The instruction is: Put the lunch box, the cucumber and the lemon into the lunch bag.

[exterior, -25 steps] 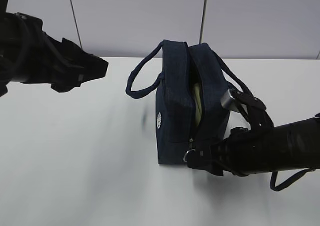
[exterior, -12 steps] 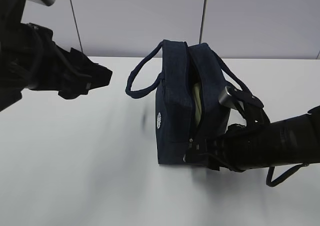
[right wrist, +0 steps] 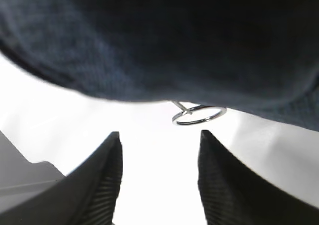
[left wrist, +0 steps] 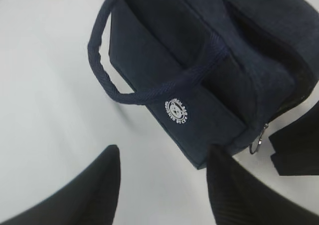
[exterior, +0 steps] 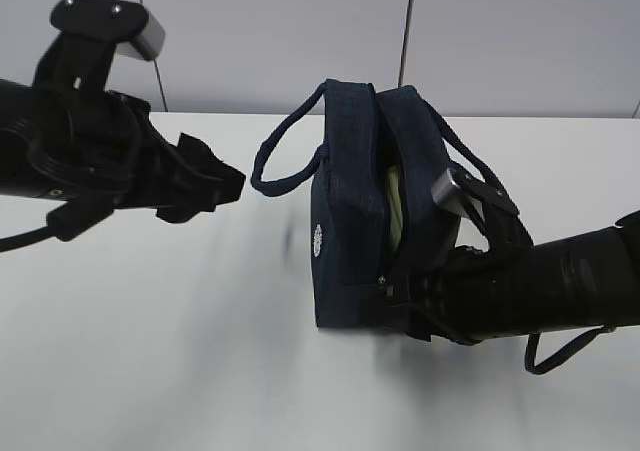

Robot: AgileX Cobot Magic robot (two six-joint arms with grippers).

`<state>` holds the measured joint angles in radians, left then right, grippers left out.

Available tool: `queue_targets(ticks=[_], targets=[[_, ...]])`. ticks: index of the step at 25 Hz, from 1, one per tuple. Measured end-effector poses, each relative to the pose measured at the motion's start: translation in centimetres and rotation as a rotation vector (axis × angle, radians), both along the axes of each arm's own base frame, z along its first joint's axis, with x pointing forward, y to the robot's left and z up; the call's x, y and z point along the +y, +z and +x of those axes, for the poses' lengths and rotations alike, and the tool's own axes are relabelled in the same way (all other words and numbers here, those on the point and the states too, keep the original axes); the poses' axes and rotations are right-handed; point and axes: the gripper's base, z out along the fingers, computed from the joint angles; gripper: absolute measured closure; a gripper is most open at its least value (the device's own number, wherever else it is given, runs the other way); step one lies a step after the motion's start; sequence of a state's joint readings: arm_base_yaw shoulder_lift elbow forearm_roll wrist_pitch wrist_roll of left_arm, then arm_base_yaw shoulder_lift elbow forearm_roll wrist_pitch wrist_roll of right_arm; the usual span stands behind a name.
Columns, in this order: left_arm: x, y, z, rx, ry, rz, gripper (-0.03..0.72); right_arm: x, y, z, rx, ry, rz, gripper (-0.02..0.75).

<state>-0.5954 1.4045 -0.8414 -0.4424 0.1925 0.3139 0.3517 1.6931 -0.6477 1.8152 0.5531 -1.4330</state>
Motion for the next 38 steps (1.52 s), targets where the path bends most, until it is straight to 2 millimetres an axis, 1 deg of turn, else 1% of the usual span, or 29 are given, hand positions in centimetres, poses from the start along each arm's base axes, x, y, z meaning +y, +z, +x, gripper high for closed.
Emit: queue_targets(ticks=[5, 8, 16, 19, 21, 24, 27, 30, 36, 38], targets=[[-0.7, -2.7, 1.0, 0.079, 0.022, 0.023, 0.305, -0.1, 0.4, 0.0, -0.012, -0.007, 0.000, 0.368], [-1.0, -3.3, 1.5, 0.105, 0.032, 0.022, 0.305, -0.3, 0.2, 0.1, -0.009, -0.032, -0.028, 0.369], [-1.1, -3.3, 1.5, 0.110, 0.037, 0.015, 0.305, -0.7, 0.1, 0.5, -0.005, -0.082, -0.070, 0.369], [-1.1, -3.3, 1.5, 0.111, 0.037, 0.014, 0.305, -0.4, 0.7, 1.3, -0.027, -0.088, -0.055, 0.369], [-1.1, -3.3, 1.5, 0.111, 0.037, 0.014, 0.305, -0.3, 0.8, 1.8, -0.024, -0.098, -0.046, 0.369], [-1.1, -3.3, 1.5, 0.111, 0.037, 0.014, 0.305, 0.1, 0.2, 1.9, 0.008, -0.092, -0.029, 0.369], [-1.1, -3.3, 1.5, 0.111, 0.037, 0.014, 0.305, 0.6, -0.7, 1.8, 0.037, -0.080, -0.035, 0.369], [-1.1, -3.3, 1.5, 0.111, 0.037, 0.014, 0.305, 1.0, -1.1, 1.8, 0.048, -0.075, -0.046, 0.369], [-1.1, -3.3, 1.5, 0.110, 0.036, 0.015, 0.305, 0.8, -1.5, 2.2, 0.061, -0.109, -0.075, 0.370], [-1.1, -3.3, 1.5, 0.110, 0.036, 0.015, 0.305, 0.8, -1.7, 2.3, 0.067, -0.117, -0.079, 0.383]])
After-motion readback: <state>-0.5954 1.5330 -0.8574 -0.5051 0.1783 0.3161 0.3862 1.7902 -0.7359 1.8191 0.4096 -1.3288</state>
